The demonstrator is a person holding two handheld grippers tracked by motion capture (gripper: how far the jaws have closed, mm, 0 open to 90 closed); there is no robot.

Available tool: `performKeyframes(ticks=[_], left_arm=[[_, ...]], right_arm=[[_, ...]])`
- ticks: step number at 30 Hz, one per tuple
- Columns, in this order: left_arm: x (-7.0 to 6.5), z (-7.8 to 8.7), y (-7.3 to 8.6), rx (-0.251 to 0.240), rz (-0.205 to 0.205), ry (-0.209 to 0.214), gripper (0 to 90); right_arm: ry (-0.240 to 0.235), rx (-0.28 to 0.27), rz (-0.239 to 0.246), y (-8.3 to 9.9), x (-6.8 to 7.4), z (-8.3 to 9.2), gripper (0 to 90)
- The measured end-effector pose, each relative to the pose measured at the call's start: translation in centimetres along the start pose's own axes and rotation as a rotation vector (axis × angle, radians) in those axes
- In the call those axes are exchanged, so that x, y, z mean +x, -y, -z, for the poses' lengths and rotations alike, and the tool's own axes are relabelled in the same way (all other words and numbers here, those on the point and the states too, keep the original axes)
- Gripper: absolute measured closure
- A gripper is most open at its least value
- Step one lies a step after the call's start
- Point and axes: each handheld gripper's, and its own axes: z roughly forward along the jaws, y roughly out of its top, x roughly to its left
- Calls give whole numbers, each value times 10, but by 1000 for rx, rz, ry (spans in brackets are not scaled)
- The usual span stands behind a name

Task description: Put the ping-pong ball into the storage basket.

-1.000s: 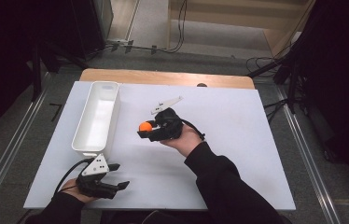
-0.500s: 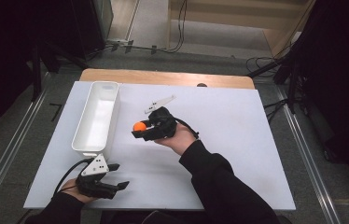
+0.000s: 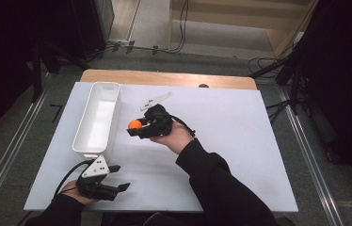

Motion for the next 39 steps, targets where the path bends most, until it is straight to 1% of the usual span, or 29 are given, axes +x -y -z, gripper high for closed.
performKeyframes(ticks=[4, 9, 12, 13, 20, 23, 28, 29, 31, 33, 35, 37, 39], left_arm=[[0, 0, 0, 1, -2, 0, 279], [1, 1, 0, 3, -3, -5, 280], [1, 1, 0, 2, -4, -7, 279], [1, 1, 0, 2, -8, -7, 280], [1, 1, 0, 1, -5, -7, 279], [1, 1, 0, 3, -6, -7, 279], [1, 2, 0, 1, -8, -5, 279], [1, 2, 0, 1, -8, -4, 279], [1, 2, 0, -3, -4, -3, 279], [0, 2, 0, -2, -5, -3, 279], [0, 1, 0, 0, -8, -9, 279], [0, 1, 0, 12, -23, -18, 279], [-1, 1, 0, 10, -24, -15, 279]], right_arm=[[-4, 0, -2, -5, 2, -1, 481], [-6, -1, 8, -10, 3, -4, 481], [-13, 1, -1, -13, 4, -7, 481], [-8, -1, 5, -14, 3, -8, 481], [-19, -12, 0, -20, 3, -11, 481], [-22, -9, -4, -23, 3, -14, 481], [-23, -4, 8, -27, 5, -18, 481], [-27, -2, -2, -28, 5, -19, 481], [-25, 2, 5, -29, 5, -21, 481], [-25, 1, 8, -30, 6, -22, 481], [-25, 2, 2, -32, 6, -23, 481], [-25, 2, 3, -33, 6, -24, 481], [-24, 0, -2, -36, 6, -25, 481]])
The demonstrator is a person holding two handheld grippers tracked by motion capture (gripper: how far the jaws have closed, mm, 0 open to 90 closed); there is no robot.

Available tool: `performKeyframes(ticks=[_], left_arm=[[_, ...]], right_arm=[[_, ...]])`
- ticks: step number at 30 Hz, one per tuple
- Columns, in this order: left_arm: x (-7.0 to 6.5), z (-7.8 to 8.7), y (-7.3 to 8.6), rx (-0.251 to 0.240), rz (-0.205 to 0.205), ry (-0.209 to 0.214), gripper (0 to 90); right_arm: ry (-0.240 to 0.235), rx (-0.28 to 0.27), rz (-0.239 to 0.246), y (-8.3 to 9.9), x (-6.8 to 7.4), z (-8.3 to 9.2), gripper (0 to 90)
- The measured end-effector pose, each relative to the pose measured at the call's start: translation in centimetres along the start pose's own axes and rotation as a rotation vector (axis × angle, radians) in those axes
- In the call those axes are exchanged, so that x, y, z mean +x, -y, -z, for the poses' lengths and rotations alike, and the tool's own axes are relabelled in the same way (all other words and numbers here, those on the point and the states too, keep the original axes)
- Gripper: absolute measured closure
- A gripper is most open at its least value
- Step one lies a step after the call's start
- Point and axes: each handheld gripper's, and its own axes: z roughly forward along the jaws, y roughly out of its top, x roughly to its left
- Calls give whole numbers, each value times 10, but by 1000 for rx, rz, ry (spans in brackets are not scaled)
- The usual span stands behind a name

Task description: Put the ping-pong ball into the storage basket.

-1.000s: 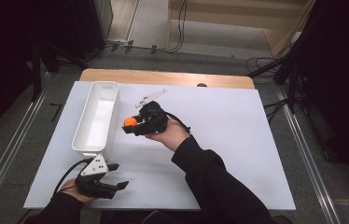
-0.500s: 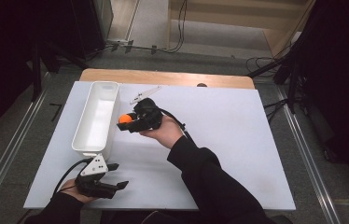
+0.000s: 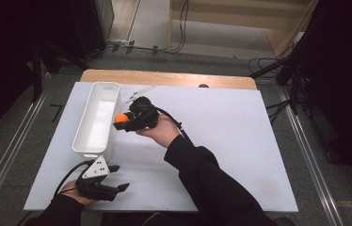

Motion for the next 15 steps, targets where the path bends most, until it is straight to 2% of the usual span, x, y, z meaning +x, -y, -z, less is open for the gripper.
performKeyframes(ticks=[15], left_arm=[[0, 0, 0, -5, 5, 7, 279]], right_arm=[[-5, 0, -1, -19, 3, -12, 480]])
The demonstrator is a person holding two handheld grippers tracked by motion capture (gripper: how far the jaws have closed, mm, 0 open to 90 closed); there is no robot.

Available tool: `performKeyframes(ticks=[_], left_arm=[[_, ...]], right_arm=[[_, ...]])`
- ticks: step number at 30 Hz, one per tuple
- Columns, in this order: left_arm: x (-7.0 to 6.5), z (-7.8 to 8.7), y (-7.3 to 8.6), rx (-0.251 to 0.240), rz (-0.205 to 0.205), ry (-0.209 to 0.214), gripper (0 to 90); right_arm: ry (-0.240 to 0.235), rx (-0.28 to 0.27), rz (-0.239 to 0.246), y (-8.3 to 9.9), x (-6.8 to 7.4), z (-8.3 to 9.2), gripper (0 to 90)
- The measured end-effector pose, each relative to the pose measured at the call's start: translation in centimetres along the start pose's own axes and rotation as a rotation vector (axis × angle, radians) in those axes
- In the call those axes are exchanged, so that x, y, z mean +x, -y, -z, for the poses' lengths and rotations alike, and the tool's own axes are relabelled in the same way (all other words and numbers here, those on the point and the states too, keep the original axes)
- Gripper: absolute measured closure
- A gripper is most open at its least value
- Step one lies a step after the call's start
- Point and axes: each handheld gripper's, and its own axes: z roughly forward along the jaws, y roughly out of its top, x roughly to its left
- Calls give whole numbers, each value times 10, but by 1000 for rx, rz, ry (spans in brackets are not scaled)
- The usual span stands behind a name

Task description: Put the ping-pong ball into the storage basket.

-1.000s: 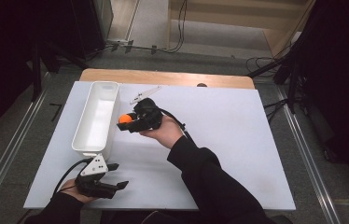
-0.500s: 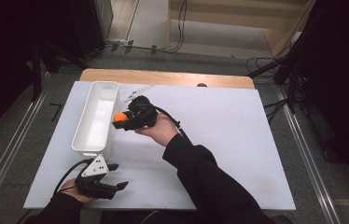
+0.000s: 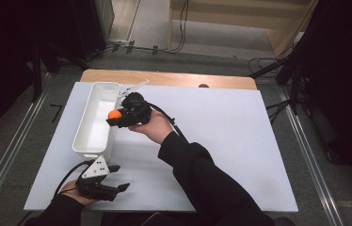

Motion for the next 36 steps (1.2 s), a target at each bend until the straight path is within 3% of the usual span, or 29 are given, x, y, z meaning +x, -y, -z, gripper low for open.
performKeyframes(ticks=[21, 36], left_arm=[[0, 1, 0, -5, -6, 4, 279], [0, 1, 0, -9, -4, 7, 280]], right_arm=[[1, -9, 7, -22, 6, -26, 479], [5, -21, -10, -20, 4, -46, 477]])
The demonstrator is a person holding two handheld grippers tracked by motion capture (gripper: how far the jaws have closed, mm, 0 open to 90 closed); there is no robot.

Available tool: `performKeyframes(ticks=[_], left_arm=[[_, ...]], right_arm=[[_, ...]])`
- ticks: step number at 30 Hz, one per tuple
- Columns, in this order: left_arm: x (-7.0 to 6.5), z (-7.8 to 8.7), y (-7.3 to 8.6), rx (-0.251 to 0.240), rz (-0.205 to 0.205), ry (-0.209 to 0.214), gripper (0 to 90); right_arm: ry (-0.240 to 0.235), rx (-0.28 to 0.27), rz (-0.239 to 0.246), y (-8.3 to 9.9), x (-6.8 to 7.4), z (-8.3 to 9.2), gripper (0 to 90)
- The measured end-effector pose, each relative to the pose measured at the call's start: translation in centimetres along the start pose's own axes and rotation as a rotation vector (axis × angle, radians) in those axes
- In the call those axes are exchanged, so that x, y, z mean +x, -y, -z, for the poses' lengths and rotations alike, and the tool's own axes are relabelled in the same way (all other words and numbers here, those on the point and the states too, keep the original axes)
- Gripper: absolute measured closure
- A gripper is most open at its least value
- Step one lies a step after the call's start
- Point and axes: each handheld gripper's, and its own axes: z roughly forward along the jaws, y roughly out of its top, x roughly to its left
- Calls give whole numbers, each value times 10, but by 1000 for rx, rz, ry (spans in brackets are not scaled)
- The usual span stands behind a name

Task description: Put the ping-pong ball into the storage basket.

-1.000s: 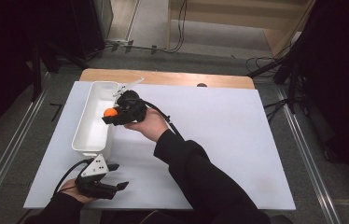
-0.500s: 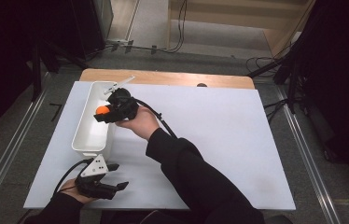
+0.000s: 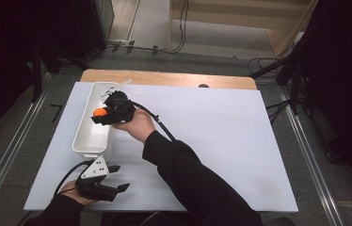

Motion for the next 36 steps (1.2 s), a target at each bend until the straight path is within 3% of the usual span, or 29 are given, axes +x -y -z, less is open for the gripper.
performKeyframes(ticks=[20, 22, 24, 28, 36], left_arm=[[0, 1, 0, 1, -2, 5, 279], [0, 0, -1, -1, -5, 6, 280], [0, 0, -1, 0, -8, 8, 279], [0, 1, -1, -1, -7, 9, 280], [0, 1, 0, 1, -2, 6, 280]], right_arm=[[-22, 14, 6, 6, 8, -19, 474], [-19, 16, 28, 6, 8, -20, 472], [-28, 13, 30, 6, 10, -20, 442], [-45, -15, 38, 5, 7, -20, 300], [-50, -29, 38, 4, 3, -3, 267]])
